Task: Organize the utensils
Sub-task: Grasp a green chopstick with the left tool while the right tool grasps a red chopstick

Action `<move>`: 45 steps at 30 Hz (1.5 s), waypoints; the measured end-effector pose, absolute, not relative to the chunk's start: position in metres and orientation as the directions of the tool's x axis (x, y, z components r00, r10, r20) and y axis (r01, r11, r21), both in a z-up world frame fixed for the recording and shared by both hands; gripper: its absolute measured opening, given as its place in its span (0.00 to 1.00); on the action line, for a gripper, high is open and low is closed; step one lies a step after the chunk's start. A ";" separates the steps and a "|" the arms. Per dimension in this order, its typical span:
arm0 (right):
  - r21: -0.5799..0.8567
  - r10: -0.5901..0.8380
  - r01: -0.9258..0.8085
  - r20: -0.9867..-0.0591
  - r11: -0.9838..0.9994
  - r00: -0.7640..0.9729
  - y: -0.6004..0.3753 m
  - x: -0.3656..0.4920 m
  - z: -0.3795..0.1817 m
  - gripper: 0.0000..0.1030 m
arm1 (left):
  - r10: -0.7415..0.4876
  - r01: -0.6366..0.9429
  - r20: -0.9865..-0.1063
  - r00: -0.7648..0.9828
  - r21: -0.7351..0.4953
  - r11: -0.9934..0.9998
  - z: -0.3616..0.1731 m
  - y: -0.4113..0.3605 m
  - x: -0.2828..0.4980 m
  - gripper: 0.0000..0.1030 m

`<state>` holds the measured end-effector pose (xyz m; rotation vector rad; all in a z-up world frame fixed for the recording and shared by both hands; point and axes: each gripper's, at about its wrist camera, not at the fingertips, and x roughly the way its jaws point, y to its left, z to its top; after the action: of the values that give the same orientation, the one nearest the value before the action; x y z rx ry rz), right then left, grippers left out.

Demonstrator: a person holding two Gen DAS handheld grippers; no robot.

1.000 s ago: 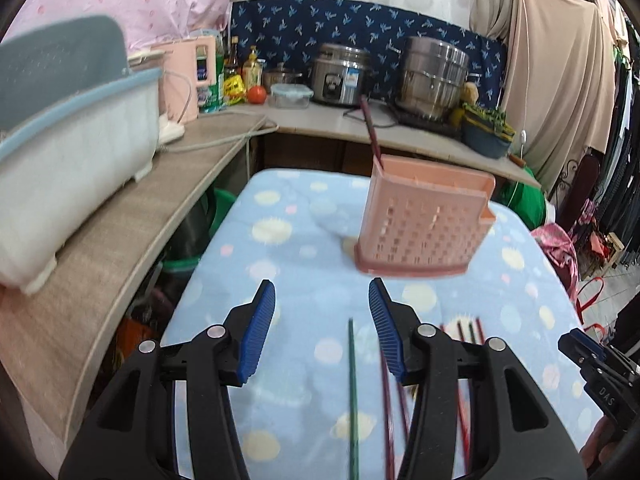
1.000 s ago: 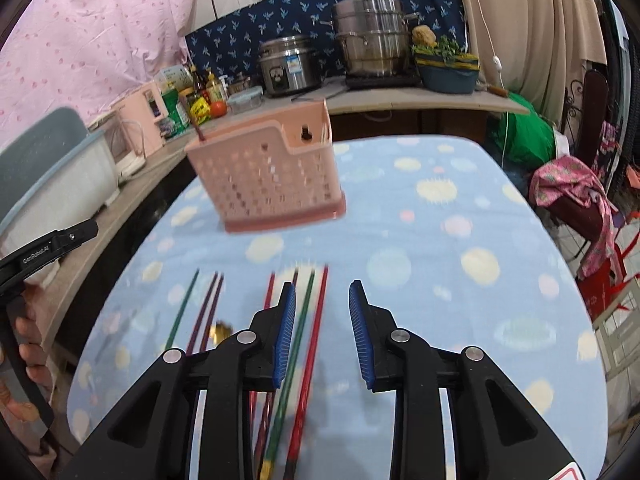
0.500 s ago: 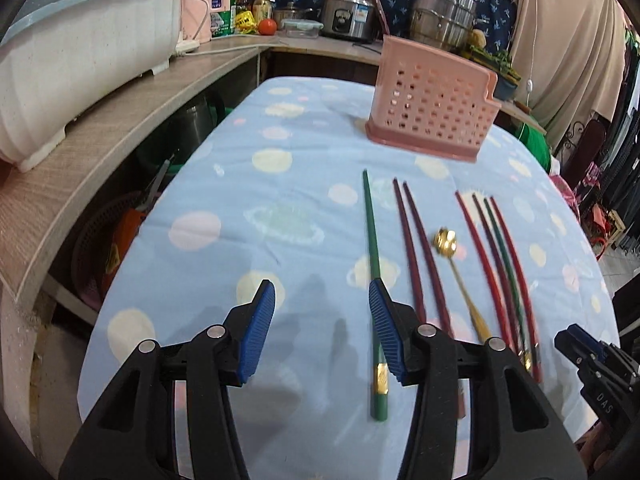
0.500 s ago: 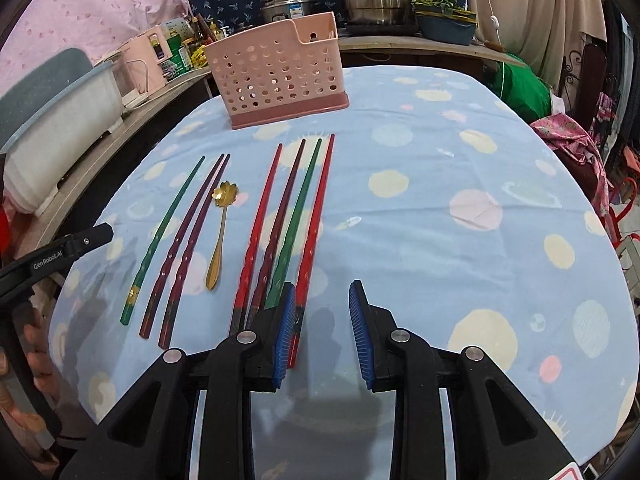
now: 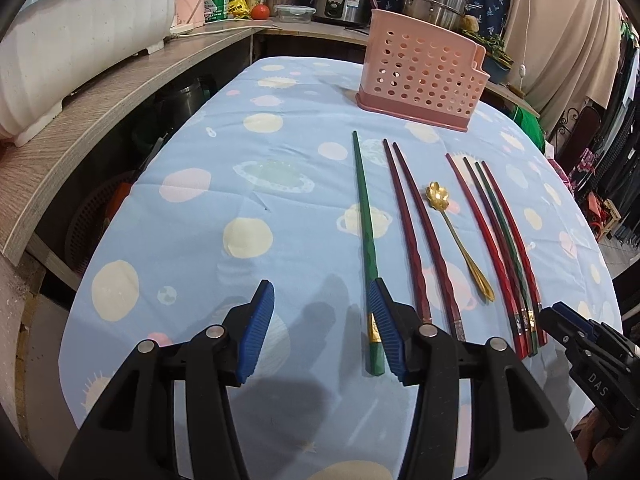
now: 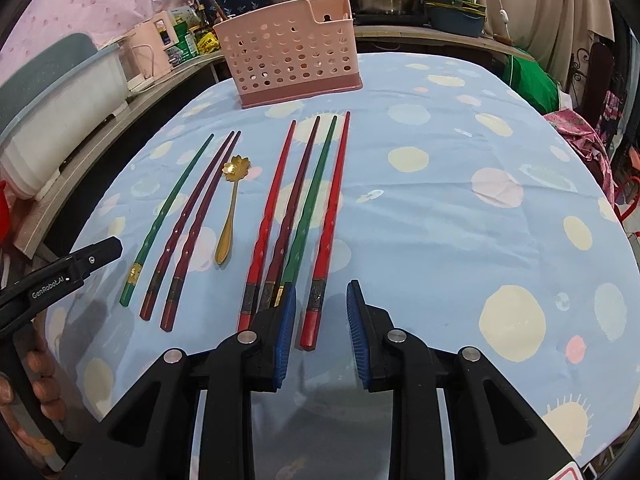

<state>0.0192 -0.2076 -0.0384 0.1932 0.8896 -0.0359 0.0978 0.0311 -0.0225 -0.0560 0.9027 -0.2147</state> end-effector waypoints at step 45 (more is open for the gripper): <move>0.116 0.011 0.122 -0.768 0.986 0.640 -0.210 0.019 -0.043 0.08 | -0.193 0.214 -0.798 0.571 -0.082 0.973 -0.038 0.010 0.086 0.08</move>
<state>0.0189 -0.2097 -0.0428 0.1627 0.8752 -0.0641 0.0860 0.0100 -0.0381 0.0243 0.9335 -0.2384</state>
